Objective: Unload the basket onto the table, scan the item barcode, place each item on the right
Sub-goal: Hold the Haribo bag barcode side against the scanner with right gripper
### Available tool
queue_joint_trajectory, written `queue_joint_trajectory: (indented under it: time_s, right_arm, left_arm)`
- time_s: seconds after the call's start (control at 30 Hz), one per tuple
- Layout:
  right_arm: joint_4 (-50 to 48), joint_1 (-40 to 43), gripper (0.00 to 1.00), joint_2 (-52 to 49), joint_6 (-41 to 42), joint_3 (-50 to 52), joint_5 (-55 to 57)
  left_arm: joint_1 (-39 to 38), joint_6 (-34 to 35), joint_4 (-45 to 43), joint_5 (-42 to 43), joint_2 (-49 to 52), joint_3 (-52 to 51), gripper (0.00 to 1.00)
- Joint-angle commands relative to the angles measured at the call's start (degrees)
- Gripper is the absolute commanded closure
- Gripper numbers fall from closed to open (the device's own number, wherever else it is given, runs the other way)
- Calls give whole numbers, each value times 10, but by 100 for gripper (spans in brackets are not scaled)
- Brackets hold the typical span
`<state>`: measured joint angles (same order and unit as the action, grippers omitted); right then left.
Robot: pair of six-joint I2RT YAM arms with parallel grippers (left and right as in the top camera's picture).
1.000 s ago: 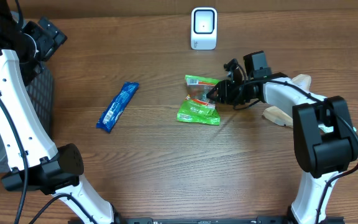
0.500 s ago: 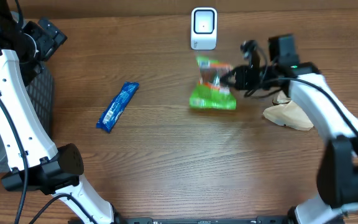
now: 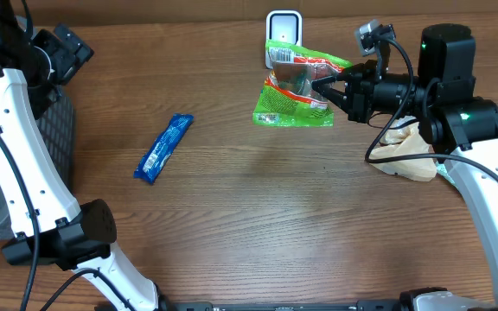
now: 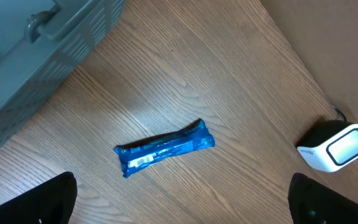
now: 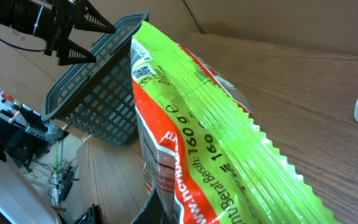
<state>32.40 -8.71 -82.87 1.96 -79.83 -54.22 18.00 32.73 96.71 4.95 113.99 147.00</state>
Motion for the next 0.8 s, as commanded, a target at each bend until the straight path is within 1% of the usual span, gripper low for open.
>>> queue_joint_trajectory:
  time_s: [0.0, 0.07, 0.1, 0.17, 0.2, 0.23, 0.27, 0.33, 0.37, 0.4, 0.47, 0.53, 0.57, 0.6, 0.67, 0.7, 0.77]
  right_arm:
    - [0, -4, 96, 17, 2, -21, 16]
    - [15, -17, 96, 16, 2, -20, 125]
    - [26, -35, 96, 13, 11, -20, 217]
    - [31, -58, 96, 5, 12, -20, 303]
    - [31, -86, 96, -10, 12, -20, 401]
    - [28, -96, 96, -17, 12, -20, 444]
    - [20, -111, 96, -30, 12, -20, 513]
    - [-2, -139, 96, -58, -9, -20, 625]
    - [-24, -154, 96, -77, -35, -20, 688]
    - [-43, -163, 96, -92, -57, -20, 727]
    - [-109, -179, 96, -134, -130, -20, 823]
    - [-170, -184, 96, -168, -199, -20, 878]
    - [-188, -185, 96, -180, -223, -20, 891]
    - [-234, -186, 96, -206, -280, -20, 920]
    - [-286, -186, 96, -233, -338, -20, 952]
    - [-328, -186, 96, -252, -384, -20, 971]
    - [-391, -186, 96, -277, -441, -20, 984]
  left_arm:
    - [-4, 5, 1, 2, -16, 6, 0]
    - [-4, 5, 1, 2, -16, 6, 0]
    - [-4, 5, 1, 2, -16, 6, 0]
    - [-4, 5, 1, 2, -16, 6, 0]
    - [-4, 5, 1, 2, -16, 6, 0]
    - [-4, 5, 1, 2, -16, 6, 0]
    - [-4, 5, 1, 2, -16, 6, 0]
    - [-4, 5, 1, 2, -16, 6, 0]
    - [-4, 5, 1, 2, -16, 6, 0]
    - [-4, 5, 1, 2, -16, 6, 0]
    - [-4, 5, 1, 2, -16, 6, 0]
    - [-4, 5, 1, 2, -16, 6, 0]
    - [-4, 5, 1, 2, -16, 6, 0]
    - [-4, 5, 1, 2, -16, 6, 0]
    - [-4, 5, 1, 2, -16, 6, 0]
    - [-4, 5, 1, 2, -16, 6, 0]
    - [-4, 5, 1, 2, -16, 6, 0]
